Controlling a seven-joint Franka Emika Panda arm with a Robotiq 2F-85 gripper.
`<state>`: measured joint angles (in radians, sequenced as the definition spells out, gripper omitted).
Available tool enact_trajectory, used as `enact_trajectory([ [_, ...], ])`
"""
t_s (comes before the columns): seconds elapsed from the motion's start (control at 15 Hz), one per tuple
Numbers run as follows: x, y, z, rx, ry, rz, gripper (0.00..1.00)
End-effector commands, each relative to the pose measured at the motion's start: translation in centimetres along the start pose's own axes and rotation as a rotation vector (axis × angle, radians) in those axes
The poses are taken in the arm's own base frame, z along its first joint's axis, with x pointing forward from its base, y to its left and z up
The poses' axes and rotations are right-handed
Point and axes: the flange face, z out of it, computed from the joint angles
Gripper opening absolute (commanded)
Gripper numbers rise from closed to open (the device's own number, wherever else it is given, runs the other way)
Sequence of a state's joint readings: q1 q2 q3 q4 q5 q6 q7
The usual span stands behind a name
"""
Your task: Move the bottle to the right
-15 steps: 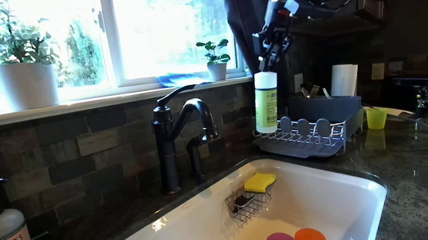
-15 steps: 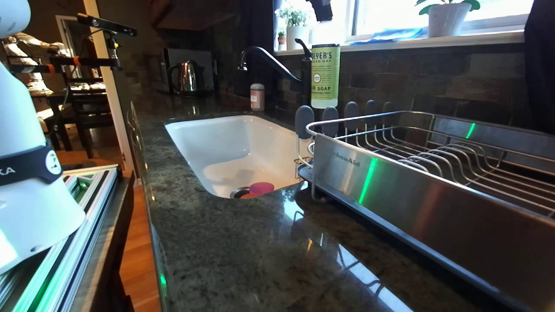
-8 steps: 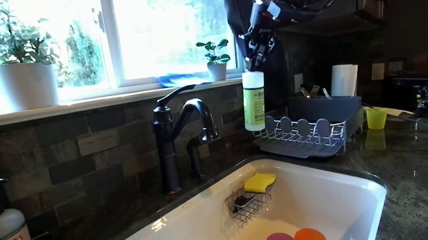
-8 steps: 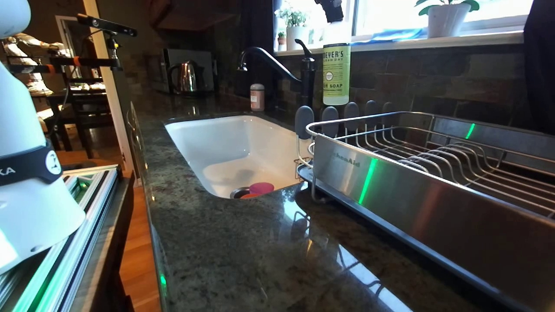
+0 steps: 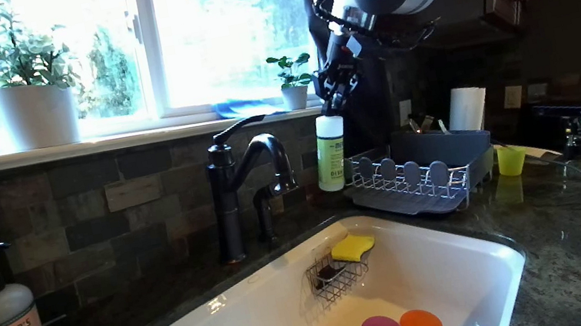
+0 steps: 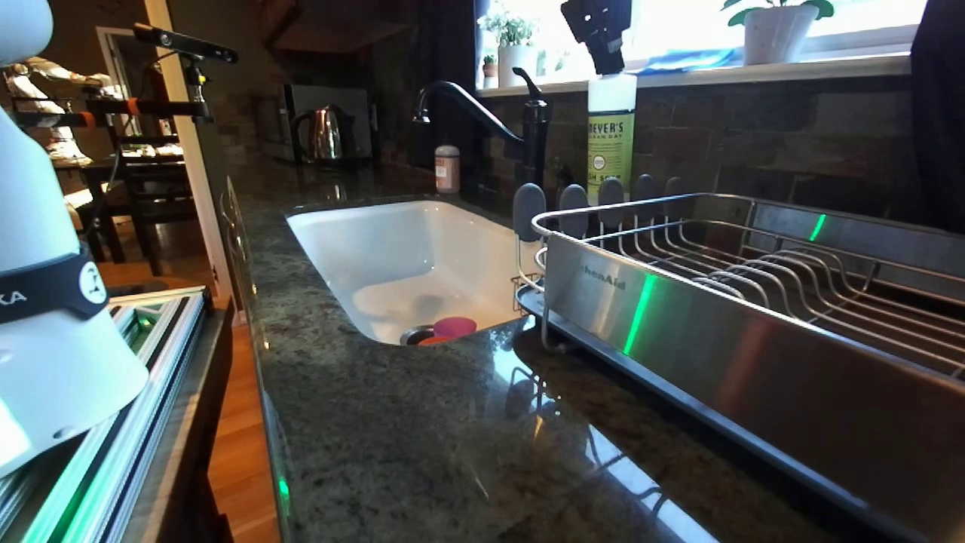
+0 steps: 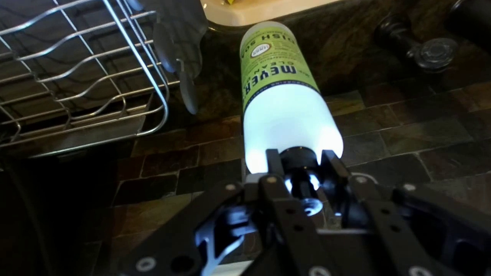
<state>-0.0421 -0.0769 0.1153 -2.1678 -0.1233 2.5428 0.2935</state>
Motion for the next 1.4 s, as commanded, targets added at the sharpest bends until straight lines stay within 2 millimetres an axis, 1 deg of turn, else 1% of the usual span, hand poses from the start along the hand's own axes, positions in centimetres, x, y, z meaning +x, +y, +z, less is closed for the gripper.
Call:
enact_trajectory([
  [0.0, 1.9, -1.6, 2.7, 0.003, 0.024, 0.019, 0.08],
  [0.13, 2.3, -2.3, 4.1, 0.005, 0.024, 0.03, 0.08],
  [0.4, 2.8, -3.4, 5.9, 0.019, 0.01, 0.042, 0.08],
  [0.93, 2.9, -4.6, 8.4, 0.019, -0.014, 0.058, 0.08],
  [1.33, 2.4, -4.7, 9.6, 0.008, -0.043, 0.072, 0.08],
])
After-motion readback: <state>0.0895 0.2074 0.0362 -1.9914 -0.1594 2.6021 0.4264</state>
